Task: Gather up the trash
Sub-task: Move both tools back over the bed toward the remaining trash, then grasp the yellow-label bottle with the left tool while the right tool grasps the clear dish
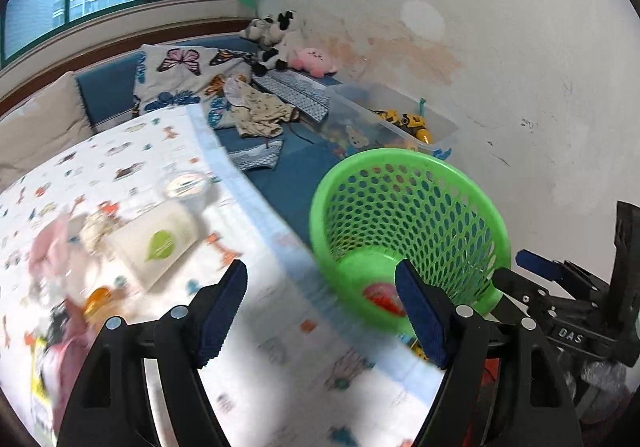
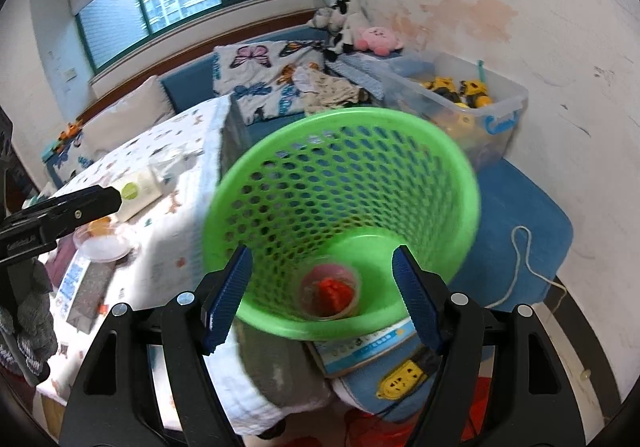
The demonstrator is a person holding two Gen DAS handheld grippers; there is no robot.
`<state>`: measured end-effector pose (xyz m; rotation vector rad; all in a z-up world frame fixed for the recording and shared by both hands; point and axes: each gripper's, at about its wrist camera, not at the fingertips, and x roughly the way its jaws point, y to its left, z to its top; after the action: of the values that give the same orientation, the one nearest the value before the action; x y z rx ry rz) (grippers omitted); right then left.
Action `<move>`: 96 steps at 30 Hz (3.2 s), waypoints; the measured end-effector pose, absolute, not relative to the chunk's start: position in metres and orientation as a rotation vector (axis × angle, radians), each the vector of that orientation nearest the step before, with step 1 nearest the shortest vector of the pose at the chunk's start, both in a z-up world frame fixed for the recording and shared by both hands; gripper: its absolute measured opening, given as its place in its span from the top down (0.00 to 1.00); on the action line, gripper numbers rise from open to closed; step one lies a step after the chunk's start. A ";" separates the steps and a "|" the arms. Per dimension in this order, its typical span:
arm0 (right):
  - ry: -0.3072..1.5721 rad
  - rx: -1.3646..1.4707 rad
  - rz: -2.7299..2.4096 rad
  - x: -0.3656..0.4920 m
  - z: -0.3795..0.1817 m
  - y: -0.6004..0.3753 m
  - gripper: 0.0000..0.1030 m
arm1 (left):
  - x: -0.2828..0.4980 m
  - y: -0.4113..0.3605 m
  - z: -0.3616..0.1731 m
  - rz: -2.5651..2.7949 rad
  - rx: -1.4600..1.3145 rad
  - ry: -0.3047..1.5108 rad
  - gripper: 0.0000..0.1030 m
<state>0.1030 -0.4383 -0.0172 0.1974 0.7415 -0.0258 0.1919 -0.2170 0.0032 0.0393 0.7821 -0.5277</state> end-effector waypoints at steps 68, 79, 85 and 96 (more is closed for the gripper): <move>0.860 0.130 0.394 0.161 -0.033 -0.210 0.27 | 0.142 0.022 -0.047 -0.413 0.039 0.860 0.34; 0.900 0.156 0.430 0.202 -0.046 -0.201 0.14 | 0.152 0.017 -0.053 -0.434 0.073 0.874 0.34; 0.944 0.163 0.453 0.215 -0.061 -0.200 0.12 | 0.149 0.021 -0.054 -0.447 0.087 0.876 0.34; 0.955 0.216 0.481 0.232 -0.069 -0.196 0.09 | 0.159 0.022 -0.059 -0.431 0.099 0.889 0.38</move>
<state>0.2321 -0.1964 -0.0687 0.2156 0.9547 0.4810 0.1586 0.0221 -0.0595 0.0993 0.8889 -0.4307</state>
